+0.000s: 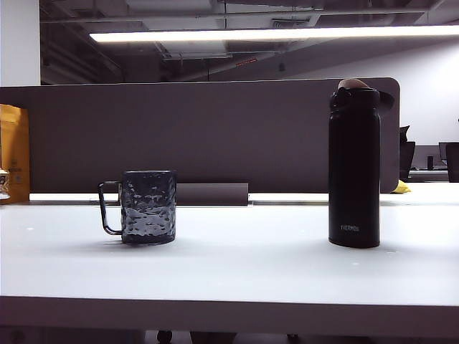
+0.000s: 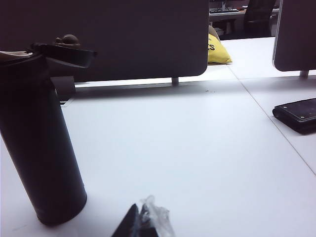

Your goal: Pick up the black thermos, pour some water into the cup, then place the black thermos back on the table.

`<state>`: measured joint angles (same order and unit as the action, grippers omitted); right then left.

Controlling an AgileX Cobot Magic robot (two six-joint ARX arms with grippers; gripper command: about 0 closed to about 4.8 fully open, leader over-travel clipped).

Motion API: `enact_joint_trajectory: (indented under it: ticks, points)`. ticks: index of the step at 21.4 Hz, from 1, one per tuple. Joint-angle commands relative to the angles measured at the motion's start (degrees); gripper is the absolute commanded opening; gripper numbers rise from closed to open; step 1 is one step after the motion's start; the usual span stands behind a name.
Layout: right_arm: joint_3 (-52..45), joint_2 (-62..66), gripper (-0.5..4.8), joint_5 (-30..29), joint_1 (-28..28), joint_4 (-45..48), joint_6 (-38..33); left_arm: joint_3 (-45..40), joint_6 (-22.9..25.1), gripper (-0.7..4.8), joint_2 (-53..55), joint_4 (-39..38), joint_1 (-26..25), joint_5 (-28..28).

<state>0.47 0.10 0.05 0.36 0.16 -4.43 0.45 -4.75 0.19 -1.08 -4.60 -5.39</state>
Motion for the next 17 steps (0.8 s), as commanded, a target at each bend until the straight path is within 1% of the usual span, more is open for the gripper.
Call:
enact_joint_trajectory:
  ticks: [1, 9, 10, 11, 12, 13, 14, 15, 16, 17]
  points:
    - [-0.28, 0.0, -0.01, 0.24, 0.04, 1.33, 0.11, 0.04, -0.15, -0.05, 0.04, 0.76, -0.13, 0.24]
    - [-0.28, 0.0, -0.01, 0.24, 0.04, 1.42, 0.15, 0.07, -0.17, -0.05, 0.04, 0.76, -0.13, 0.22]
    - [-0.17, 0.0, 0.39, 0.11, 0.07, 2.25, 0.11, 0.15, -0.17, 0.14, 0.04, 0.76, -0.13, 0.33]
    - [-0.11, 0.0, 1.34, -0.2, 0.11, 3.41, 0.11, 0.24, -0.2, 0.83, 0.04, 0.83, -0.13, 0.57]
    - [0.57, 0.0, 4.35, -0.15, 0.13, 5.84, -0.07, 0.57, -0.46, 3.92, 0.04, 0.83, -0.11, 1.73]
    - [1.4, 0.0, 4.79, 0.39, 0.13, 5.95, -0.07, 1.05, -1.68, 4.79, 0.04, 0.83, -0.13, 1.7]
    - [4.48, 0.0, 4.79, 1.27, 0.15, 3.89, -0.07, 2.19, -5.51, 4.79, 0.04, 0.76, -0.13, 1.7]
    - [6.78, 0.0, 4.79, 0.79, 0.15, 1.44, -0.07, 2.78, -7.06, 4.79, 0.04, 0.74, -0.11, 1.14]
    - [11.54, 0.07, 4.79, -1.33, 0.17, -4.28, -0.02, 4.39, -9.38, 4.79, 0.04, 0.7, -0.11, -2.1]
    - [13.49, 0.17, 4.79, -1.95, 0.17, -6.71, 0.13, 5.22, -9.44, 4.79, 0.04, 0.7, -0.11, -4.0]
